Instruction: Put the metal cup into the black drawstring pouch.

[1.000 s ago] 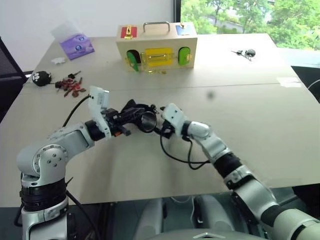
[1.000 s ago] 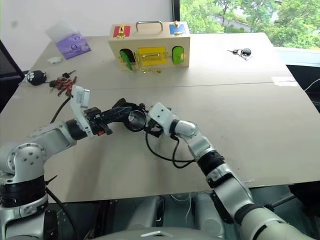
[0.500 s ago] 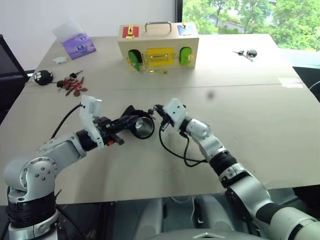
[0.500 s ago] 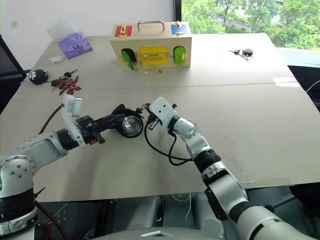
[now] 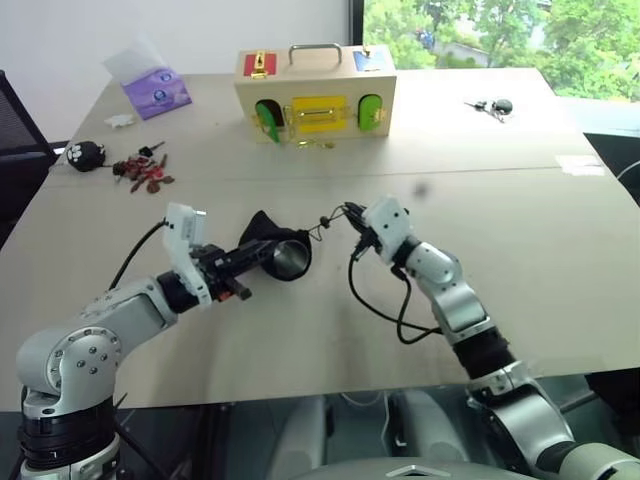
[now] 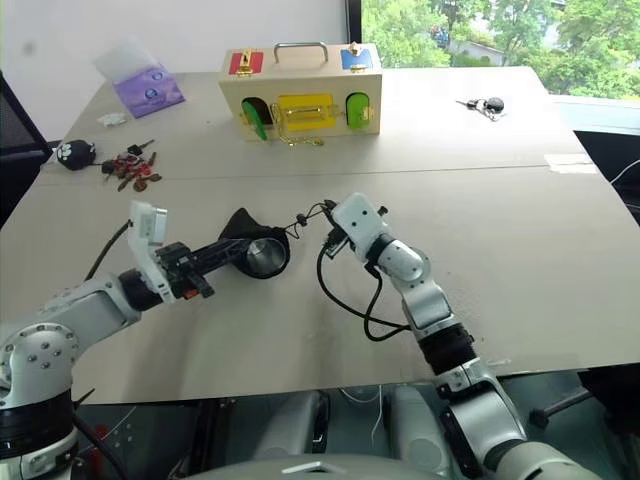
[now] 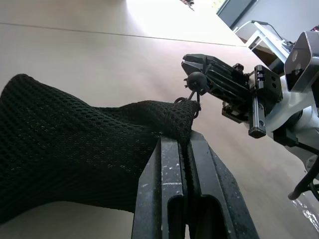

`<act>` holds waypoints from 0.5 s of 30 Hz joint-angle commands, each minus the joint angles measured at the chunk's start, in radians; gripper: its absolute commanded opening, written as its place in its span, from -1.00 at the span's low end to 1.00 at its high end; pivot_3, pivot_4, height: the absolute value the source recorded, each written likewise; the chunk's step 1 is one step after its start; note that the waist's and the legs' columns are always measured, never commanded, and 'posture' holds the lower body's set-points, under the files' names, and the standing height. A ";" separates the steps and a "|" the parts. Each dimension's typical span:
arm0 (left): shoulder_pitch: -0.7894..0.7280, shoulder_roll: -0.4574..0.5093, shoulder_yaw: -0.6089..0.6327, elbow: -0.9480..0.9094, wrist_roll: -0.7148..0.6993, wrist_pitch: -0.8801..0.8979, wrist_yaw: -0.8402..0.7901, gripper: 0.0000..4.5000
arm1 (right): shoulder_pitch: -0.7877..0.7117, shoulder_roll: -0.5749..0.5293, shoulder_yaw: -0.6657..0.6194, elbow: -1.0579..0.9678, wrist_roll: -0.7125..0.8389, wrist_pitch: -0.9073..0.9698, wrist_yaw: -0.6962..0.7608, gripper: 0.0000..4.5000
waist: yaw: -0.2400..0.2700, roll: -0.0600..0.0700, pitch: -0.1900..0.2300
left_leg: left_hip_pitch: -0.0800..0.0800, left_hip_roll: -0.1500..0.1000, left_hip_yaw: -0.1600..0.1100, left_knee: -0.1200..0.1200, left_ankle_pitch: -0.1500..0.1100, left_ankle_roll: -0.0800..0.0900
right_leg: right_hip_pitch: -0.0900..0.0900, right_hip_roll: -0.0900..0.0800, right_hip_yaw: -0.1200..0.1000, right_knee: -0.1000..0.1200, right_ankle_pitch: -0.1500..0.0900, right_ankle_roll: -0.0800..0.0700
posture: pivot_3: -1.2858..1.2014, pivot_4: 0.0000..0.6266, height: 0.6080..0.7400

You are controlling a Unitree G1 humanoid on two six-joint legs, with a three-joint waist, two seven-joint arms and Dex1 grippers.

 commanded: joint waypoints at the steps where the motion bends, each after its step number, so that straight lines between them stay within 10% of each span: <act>1: -0.007 0.026 -0.008 -0.010 0.011 -0.028 -0.032 -1.00 | -0.007 -0.036 -0.007 -0.105 -0.026 0.008 -0.007 -0.98 | 0.000 0.000 0.000 | 0.000 0.000 0.000 0.000 0.000 0.000 | 0.000 0.000 0.000 0.000 0.000 0.000 | 0.03 -0.52 1.00; 5: -0.037 0.032 -0.009 -0.027 -0.030 -0.041 -0.088 -0.65 | -0.040 -0.101 -0.016 -0.211 -0.052 0.040 0.011 -1.00 | 0.001 0.000 0.000 | 0.000 0.000 0.000 0.000 0.000 0.000 | 0.000 0.001 0.000 0.000 0.000 0.000 | 0.03 -0.52 1.00; 10: -0.127 0.004 -0.071 -0.071 -0.038 -0.052 -0.070 0.33 | -0.113 -0.175 -0.026 -0.353 -0.043 0.113 0.071 -1.00 | 0.002 0.000 0.000 | -0.001 0.000 0.000 0.001 0.000 0.000 | 0.000 0.001 0.000 0.000 0.000 0.000 | 0.03 -0.52 1.00; 15: -0.286 -0.079 -0.192 -0.045 0.040 -0.095 -0.001 0.33 | -0.222 -0.235 -0.036 -0.447 -0.015 0.198 0.144 -1.00 | 0.004 0.000 0.000 | -0.001 -0.001 0.000 0.001 0.000 0.000 | 0.001 0.002 -0.001 0.000 0.000 0.000 | 0.03 -0.52 1.00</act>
